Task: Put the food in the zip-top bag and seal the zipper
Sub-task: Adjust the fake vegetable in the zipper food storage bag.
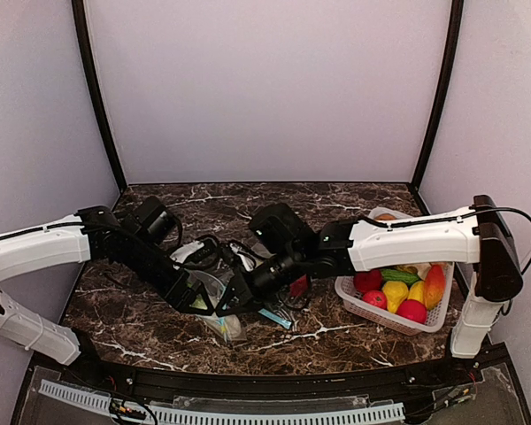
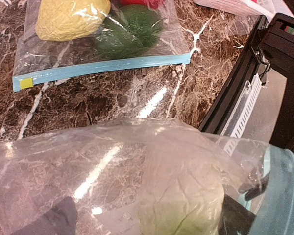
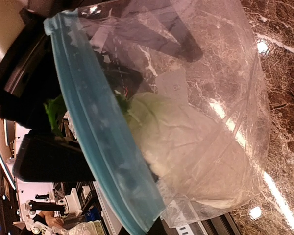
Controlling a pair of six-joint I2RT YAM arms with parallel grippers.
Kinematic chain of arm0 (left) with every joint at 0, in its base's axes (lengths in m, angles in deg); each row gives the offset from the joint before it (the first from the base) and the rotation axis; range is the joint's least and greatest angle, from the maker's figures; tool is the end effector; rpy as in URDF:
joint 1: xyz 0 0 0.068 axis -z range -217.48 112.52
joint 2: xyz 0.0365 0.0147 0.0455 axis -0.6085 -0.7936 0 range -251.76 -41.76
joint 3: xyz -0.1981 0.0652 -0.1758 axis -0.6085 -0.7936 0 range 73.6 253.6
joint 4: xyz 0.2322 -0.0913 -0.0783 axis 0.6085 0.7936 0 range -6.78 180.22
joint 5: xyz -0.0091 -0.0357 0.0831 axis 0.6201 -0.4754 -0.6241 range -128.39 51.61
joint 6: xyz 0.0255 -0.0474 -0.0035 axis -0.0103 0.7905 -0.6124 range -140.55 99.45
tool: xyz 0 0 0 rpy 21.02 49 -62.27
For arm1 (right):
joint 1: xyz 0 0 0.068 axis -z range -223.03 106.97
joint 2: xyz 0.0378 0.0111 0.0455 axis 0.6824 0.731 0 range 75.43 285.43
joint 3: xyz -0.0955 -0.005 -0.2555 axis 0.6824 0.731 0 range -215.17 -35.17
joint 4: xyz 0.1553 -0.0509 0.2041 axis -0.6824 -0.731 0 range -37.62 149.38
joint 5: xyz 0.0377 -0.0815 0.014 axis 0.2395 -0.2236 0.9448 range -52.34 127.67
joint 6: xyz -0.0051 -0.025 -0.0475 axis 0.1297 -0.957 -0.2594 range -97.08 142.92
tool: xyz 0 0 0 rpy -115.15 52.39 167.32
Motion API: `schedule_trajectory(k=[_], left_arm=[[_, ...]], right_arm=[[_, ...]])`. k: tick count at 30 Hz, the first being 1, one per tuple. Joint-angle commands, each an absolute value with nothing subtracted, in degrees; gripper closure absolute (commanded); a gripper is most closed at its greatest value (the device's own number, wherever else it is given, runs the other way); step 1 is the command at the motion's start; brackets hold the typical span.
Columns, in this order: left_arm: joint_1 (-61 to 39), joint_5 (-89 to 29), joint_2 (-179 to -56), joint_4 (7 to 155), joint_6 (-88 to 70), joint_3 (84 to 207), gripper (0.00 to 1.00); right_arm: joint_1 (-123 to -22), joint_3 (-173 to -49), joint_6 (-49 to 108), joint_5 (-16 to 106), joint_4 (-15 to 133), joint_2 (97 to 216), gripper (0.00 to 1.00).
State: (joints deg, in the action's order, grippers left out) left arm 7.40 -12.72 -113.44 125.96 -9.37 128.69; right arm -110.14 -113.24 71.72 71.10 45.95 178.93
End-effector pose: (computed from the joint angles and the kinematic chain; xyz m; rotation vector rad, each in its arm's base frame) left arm 0.1614 -0.1824 0.2604 0.9570 2.5696 -0.9031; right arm 0.1412 0.3848 0.2540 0.8166 -2.6166 -1.5326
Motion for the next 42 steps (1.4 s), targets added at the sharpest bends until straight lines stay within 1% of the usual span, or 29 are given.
schedule_trajectory(k=[1, 5, 10, 16, 22, 29, 35, 42], left_arm=[[7.6, -17.8, -114.3, 127.9, -7.1, 129.8, 0.01], [7.6, -17.4, -115.3, 128.0, -7.4, 129.8, 0.01], [7.6, -24.3, -115.8, 132.3, -9.2, 130.6, 0.01], [7.6, -27.5, -116.4, 132.7, -9.7, 129.8, 0.01], [7.6, -24.2, -115.1, 131.2, -9.0, 131.6, 0.01], [7.5, -17.0, -110.0, 133.2, -10.7, 137.0, 0.01], [6.3, -18.3, -109.1, 138.2, -14.6, 139.4, 0.01], [4.3, -18.2, -109.9, 139.4, -18.1, 142.0, 0.01]], right_arm=[[-111.3, -114.9, 68.5, 73.1, 49.3, 177.2, 1.0], [-111.9, -115.0, 67.9, 72.4, 49.8, 176.8, 1.0], [-111.9, -114.4, 67.3, 71.3, 49.8, 175.3, 1.0], [-112.2, -113.8, 67.0, 71.7, 50.0, 175.0, 1.0], [-112.2, -112.3, 67.7, 68.7, 49.1, 174.4, 1.0], [-111.6, -110.4, 69.3, 66.3, 48.1, 174.6, 1.0], [-111.6, -111.2, 68.7, 66.6, 47.7, 174.9, 1.0], [-111.5, -111.2, 68.0, 67.9, 47.8, 175.1, 1.0]])
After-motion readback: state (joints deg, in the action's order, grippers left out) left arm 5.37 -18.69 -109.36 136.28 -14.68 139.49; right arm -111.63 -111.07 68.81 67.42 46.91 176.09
